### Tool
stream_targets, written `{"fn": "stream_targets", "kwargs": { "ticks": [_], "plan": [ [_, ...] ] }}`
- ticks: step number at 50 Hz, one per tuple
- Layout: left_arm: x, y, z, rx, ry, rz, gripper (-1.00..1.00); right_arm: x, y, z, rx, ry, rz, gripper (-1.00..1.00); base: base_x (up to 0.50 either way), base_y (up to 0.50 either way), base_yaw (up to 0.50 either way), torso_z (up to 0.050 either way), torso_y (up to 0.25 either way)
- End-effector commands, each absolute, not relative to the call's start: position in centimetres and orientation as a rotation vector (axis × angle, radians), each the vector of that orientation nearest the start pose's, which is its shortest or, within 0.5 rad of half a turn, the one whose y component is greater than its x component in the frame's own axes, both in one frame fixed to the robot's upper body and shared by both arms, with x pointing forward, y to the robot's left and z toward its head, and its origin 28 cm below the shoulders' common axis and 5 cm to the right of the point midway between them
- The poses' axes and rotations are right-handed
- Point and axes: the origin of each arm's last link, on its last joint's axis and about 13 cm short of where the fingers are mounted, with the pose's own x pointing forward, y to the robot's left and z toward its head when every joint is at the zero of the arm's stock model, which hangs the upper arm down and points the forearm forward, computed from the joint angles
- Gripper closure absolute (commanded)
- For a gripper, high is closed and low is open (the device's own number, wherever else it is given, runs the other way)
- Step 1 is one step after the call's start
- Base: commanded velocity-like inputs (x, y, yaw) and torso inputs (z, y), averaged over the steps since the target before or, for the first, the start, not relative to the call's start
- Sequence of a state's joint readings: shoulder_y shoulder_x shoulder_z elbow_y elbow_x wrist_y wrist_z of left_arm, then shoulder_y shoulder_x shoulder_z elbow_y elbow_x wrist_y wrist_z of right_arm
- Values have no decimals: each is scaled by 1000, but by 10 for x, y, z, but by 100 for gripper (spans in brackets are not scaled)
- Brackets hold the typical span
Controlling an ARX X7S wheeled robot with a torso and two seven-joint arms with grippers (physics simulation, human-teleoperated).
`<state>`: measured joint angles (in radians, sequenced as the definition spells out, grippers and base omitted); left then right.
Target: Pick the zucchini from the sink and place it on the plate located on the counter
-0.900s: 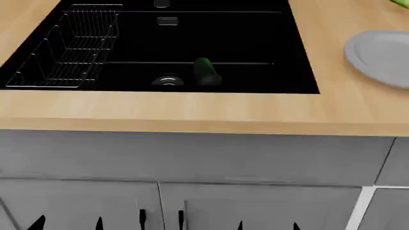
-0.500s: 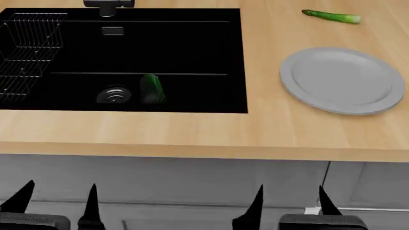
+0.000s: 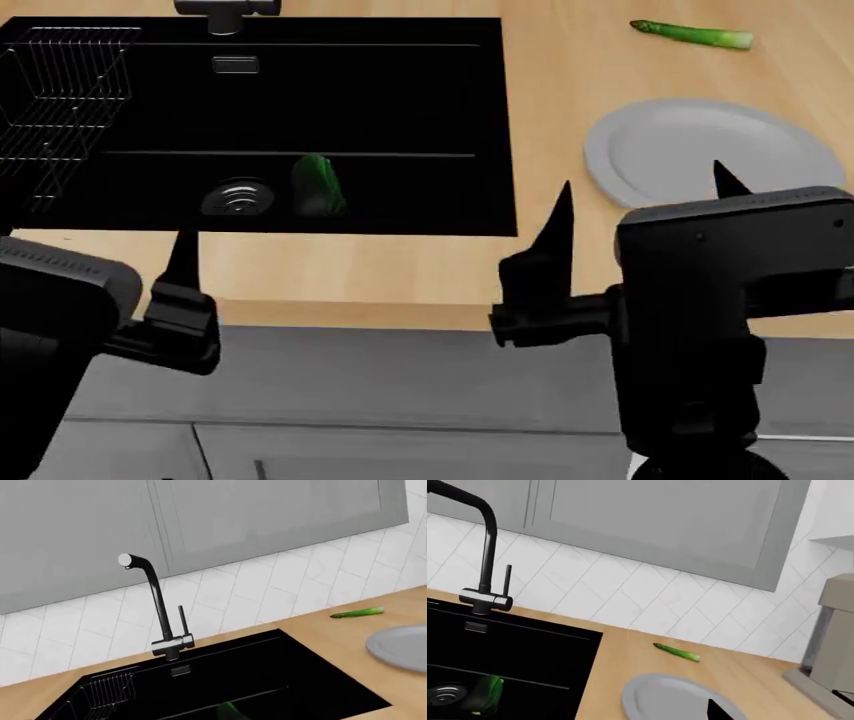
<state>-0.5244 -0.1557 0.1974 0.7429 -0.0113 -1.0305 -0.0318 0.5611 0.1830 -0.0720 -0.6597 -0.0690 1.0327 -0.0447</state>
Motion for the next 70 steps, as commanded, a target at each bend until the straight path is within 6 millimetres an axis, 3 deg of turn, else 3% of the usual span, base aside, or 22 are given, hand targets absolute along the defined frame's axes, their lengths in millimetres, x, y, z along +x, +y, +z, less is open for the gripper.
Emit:
{"fn": "stream_targets", "kwargs": {
  "ticks": [1,16,17,18,30,49,70],
  "plan": [
    [240,198,221,246,-199,-103,-100,255,-129,229,-246,-188,-37,-100,0,0,0,0,0],
    [240,198,221,246,-199,-103,-100,255,-129,229,-246,-188,-37,-100,0,0,0,0,0],
    [240,197,221,255,-176,-130,-100,256,-130,235,-239,-166,-52,-100,0,0,0,0,0],
    [239,197,223,259,-175,-129,-100,255,-129,230,-252,-191,-41,-100,0,0,0,0,0],
    [243,193,260,312,-209,-106,-100,267,-133,266,-279,-196,-30,-100,0,0,0,0,0],
    [243,194,257,307,-210,-101,-100,267,-131,266,-291,-205,-33,-100,62,-244,0,0,0],
    [244,193,260,314,-213,-104,-100,265,-133,269,-307,-210,-40,-100,406,-53,0,0,0]
  ]
}}
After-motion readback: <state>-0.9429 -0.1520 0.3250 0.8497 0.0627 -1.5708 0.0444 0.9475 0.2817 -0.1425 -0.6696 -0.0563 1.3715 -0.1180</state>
